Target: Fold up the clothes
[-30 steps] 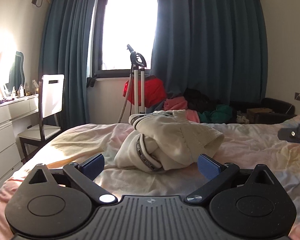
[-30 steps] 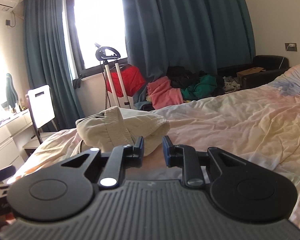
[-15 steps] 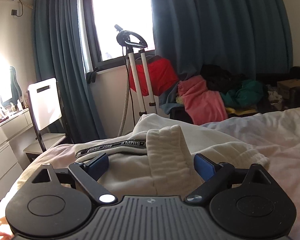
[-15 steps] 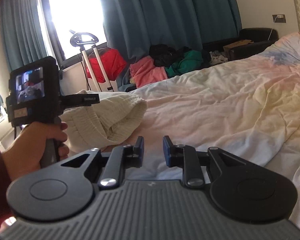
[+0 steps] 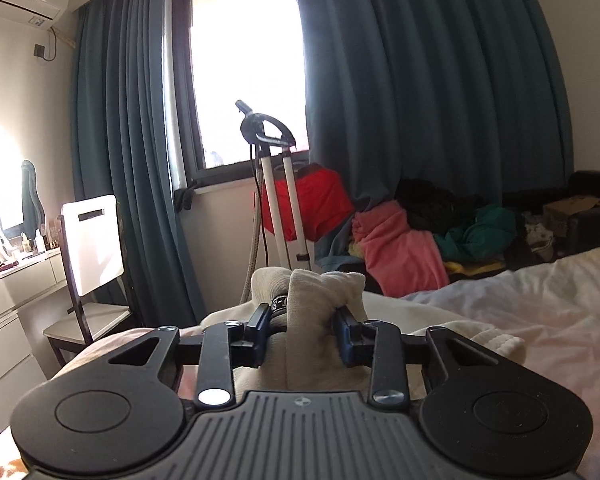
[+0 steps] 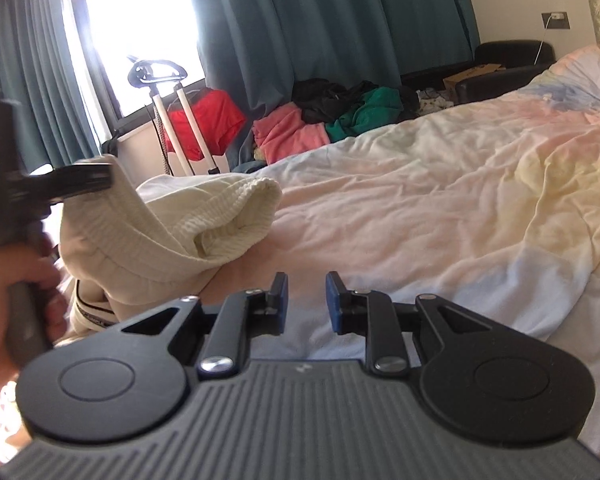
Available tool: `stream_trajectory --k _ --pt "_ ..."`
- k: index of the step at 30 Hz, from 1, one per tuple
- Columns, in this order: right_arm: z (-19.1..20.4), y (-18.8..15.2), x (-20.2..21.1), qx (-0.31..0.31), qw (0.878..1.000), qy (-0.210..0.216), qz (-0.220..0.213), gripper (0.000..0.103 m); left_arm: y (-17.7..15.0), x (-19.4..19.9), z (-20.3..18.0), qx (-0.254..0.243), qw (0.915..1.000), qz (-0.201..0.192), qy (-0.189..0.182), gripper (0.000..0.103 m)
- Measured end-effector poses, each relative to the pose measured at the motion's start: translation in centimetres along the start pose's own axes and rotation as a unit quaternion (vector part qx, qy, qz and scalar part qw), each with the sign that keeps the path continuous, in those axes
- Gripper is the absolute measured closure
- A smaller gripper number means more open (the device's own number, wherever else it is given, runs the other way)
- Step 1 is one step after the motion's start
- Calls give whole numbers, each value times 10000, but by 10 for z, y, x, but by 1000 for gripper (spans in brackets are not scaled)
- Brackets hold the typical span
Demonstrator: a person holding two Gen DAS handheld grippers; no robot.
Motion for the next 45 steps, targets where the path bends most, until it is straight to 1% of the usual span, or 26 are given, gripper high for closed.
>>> stream_trajectory --k 2,4,9,12,15,17,19,21,22,23,25,27,28,31,33,35,37,39,40,42,43,44,45 --pt "1 3 7 47 9999 -14 -98 79 5 32 15 136 9997 -156 -105 76" --pt "3 6 16 118 9997 -20 -232 79 10 63 32 255 9991 -225 -247 79" --pt "8 13 40 277 9984 53 -499 79 14 136 76 443 9972 -366 -484 80" --pt "14 16 54 347 9974 197 -595 79 14 177 113 687 9951 -332 -632 80" --pt "24 14 64 364 9969 511 -466 78 6 200 150 750 9950 -156 -636 80" --pt "38 9 69 555 9950 741 -379 76 -6 201 179 809 9953 61 -519 80" --pt "54 2 69 858 9911 984 -257 73 -22 192 205 888 9947 366 -363 79" --pt "71 -9 64 1134 9856 1257 -22 61 -40 177 226 1022 9916 762 -229 79" --pt "79 -14 62 1269 9821 1388 95 50 -49 170 236 1086 9892 968 -164 78" --pt "86 -20 58 1360 9800 1437 203 42 -57 161 247 1180 9860 1176 -107 78" --pt "98 -29 52 1599 9753 1482 342 41 -72 151 265 1387 9775 1588 10 76" --pt "108 -36 45 1883 9700 1483 397 41 -84 147 279 1637 9690 1847 63 74" --pt "113 -39 41 2024 9674 1467 402 41 -88 147 285 1748 9658 1912 59 73" --pt "114 -40 23 2039 9693 1319 374 41 -96 150 294 1906 9619 1958 45 72" --pt "114 -41 10 2048 9705 1220 355 42 -99 148 296 1989 9594 2001 30 71" --pt "115 -42 -2 2057 9716 1121 336 42 -102 146 296 1991 9591 2014 26 71" --pt "115 -40 -8 2014 9732 1080 241 48 -103 146 290 1913 9610 1998 21 70" --pt "115 -36 -6 1921 9752 1096 81 67 -102 147 285 1924 9608 1997 -15 70" --pt "115 -34 -4 1820 9760 1192 84 78 -101 146 283 1932 9606 1997 -31 69" --pt "117 -31 4 1864 9746 1242 -64 82 -99 145 281 1941 9605 1995 -53 68" --pt "118 -29 8 1952 9732 1204 -157 88 -99 143 279 1926 9608 1993 -54 68" --pt "119 -27 12 2035 9717 1171 -250 88 -98 142 278 1916 9609 1996 -54 68" --pt "120 -22 19 2020 9710 1228 -347 88 -97 141 277 1917 9608 2001 -55 68"
Point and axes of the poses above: each gripper's, at about its wrist camera, not at the fingertips, and x roughly against the way its jaws point, z to its left, y to its top, the point moved 4 cm from there along -x, roughly the way its jaws point, and after that the axes turned 7 degrees about x, right-handed, at the moved point
